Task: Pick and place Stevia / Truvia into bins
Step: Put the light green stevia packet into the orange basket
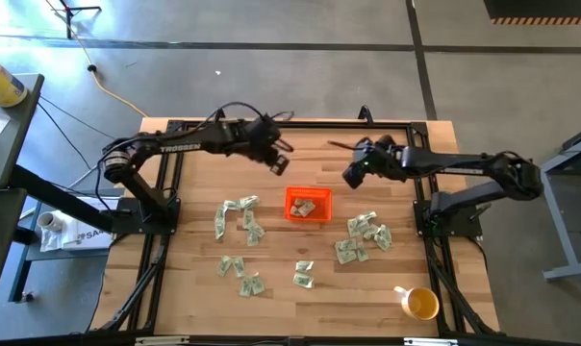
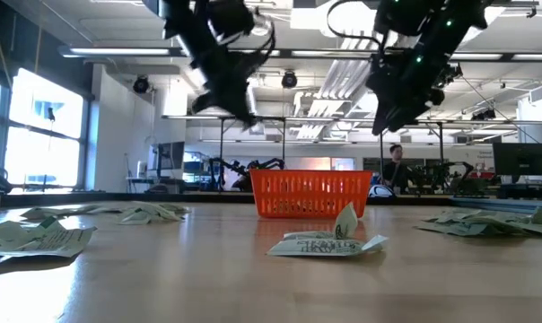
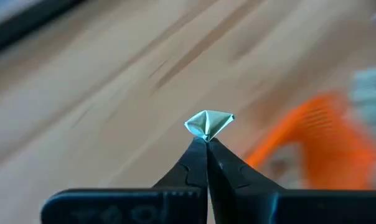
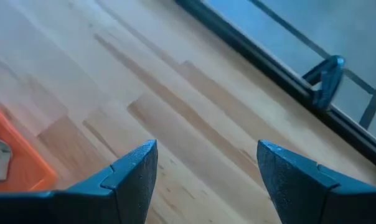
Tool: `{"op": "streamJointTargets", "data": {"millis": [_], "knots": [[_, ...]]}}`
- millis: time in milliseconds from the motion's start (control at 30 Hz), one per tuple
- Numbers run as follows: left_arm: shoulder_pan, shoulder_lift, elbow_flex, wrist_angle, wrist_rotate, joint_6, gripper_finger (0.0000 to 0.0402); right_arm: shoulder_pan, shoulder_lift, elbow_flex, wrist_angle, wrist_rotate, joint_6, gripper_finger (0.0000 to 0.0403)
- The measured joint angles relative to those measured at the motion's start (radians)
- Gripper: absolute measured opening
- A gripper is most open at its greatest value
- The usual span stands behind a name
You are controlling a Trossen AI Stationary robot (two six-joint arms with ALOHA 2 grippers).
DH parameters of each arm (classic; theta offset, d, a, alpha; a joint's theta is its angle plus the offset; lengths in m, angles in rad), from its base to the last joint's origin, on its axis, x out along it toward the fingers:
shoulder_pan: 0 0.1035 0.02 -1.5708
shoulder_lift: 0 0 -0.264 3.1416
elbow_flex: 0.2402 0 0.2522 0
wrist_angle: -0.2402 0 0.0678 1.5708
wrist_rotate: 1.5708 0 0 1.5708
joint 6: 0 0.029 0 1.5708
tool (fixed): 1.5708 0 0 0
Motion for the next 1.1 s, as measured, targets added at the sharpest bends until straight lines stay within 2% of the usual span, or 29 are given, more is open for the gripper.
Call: {"op": "streamJointTargets", "data": {"millis": [67, 167, 233, 300, 367, 533, 633, 733, 867, 933, 1100], "knots": [[-0.007, 0.012, 0.021, 0.074, 0.058, 0.048, 0.0025, 0.000, -0.030, 0.000, -0.031, 0.002, 0.022, 0.0263], [-0.024, 0.056, 0.032, 0.084, 0.100, 0.072, 0.0022, 0.000, -0.058, 0.000, -0.088, 0.005, 0.057, 0.0263], [-0.029, 0.096, 0.029, 0.081, 0.164, 0.082, 0.0022, 0.001, -0.063, 0.000, -0.120, 0.005, 0.075, 0.0263], [-0.056, 0.141, 0.027, 0.114, 0.245, 0.124, 0.0033, 0.001, -0.063, 0.000, -0.145, -0.001, 0.094, 0.0263], [-0.095, 0.182, 0.028, 0.149, 0.262, 0.170, 0.0049, 0.002, -0.061, 0.000, -0.154, -0.009, 0.098, 0.0263], [-0.175, 0.277, 0.028, 0.167, 0.230, 0.229, 0.0092, 0.023, -0.052, 0.001, -0.156, -0.076, 0.047, 0.0263], [-0.203, 0.287, 0.028, 0.159, 0.207, 0.221, 0.0120, 0.043, -0.045, 0.001, -0.169, -0.132, 0.006, 0.0263], [-0.221, 0.283, 0.029, 0.162, 0.141, 0.221, 0.0154, 0.066, -0.029, 0.001, -0.179, -0.182, -0.047, 0.0263], [-0.213, 0.254, 0.075, 0.050, 0.117, 0.228, 0.0202, 0.097, 0.013, 0.001, -0.183, -0.267, -0.163, 0.0263], [-0.206, 0.227, 0.089, -0.043, 0.064, 0.245, 0.0220, 0.110, 0.048, 0.001, -0.184, -0.312, -0.210, 0.0263], [-0.208, 0.131, 0.073, -0.220, -0.058, 0.256, 0.0238, 0.148, 0.143, 0.001, -0.206, -0.379, -0.244, 0.0263]]}}
